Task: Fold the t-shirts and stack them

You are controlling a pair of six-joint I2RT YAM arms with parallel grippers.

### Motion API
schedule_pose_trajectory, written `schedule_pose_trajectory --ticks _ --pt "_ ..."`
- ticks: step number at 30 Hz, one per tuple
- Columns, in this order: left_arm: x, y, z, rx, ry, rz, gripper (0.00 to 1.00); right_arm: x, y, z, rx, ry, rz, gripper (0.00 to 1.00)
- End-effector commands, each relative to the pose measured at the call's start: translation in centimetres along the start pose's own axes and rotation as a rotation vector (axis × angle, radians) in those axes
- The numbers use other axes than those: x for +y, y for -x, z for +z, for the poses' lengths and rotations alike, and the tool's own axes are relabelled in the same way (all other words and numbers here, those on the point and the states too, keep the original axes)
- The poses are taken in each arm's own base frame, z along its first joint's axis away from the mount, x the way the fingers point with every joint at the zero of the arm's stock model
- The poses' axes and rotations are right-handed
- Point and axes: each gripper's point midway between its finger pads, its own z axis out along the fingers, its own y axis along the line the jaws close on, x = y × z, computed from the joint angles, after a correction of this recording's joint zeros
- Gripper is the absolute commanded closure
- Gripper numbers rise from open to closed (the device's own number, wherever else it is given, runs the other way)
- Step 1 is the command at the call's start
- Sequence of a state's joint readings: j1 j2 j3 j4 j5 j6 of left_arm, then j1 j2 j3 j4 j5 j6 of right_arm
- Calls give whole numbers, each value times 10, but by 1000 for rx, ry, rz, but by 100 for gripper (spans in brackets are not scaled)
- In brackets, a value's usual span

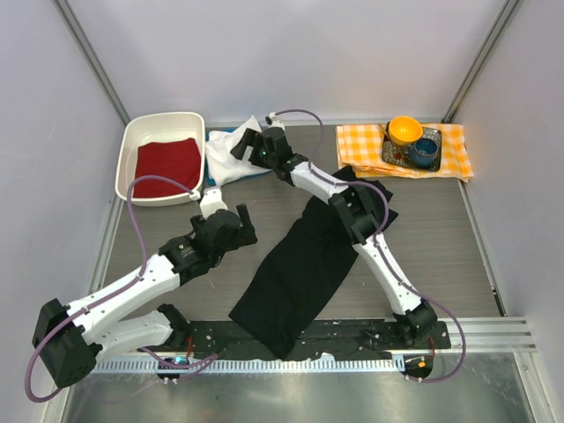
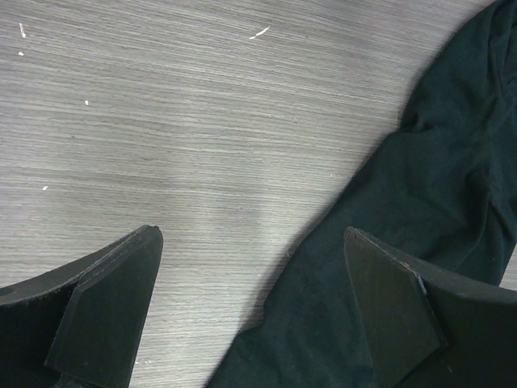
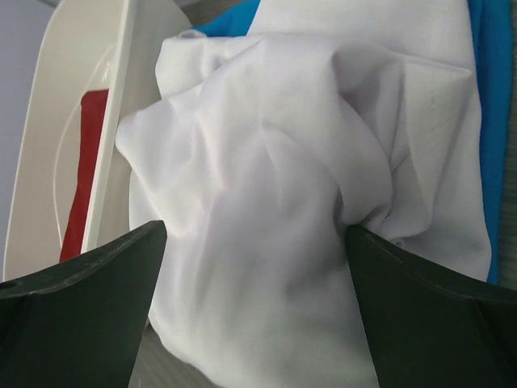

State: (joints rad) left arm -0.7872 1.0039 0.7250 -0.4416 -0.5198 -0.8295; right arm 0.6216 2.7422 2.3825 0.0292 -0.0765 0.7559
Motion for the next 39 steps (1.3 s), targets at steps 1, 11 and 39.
schedule_pose_trajectory --ticks 1,11,39 --pt "-3 6 -1 -19 -22 -16 0 100 84 -72 -144 138 -186 0" --pt "-4 16 -12 -50 -53 -40 0 1 101 -198 -156 -385 -263 0" --pt "2 15 -7 -45 -24 -16 0 -185 -16 -209 129 -668 -144 0"
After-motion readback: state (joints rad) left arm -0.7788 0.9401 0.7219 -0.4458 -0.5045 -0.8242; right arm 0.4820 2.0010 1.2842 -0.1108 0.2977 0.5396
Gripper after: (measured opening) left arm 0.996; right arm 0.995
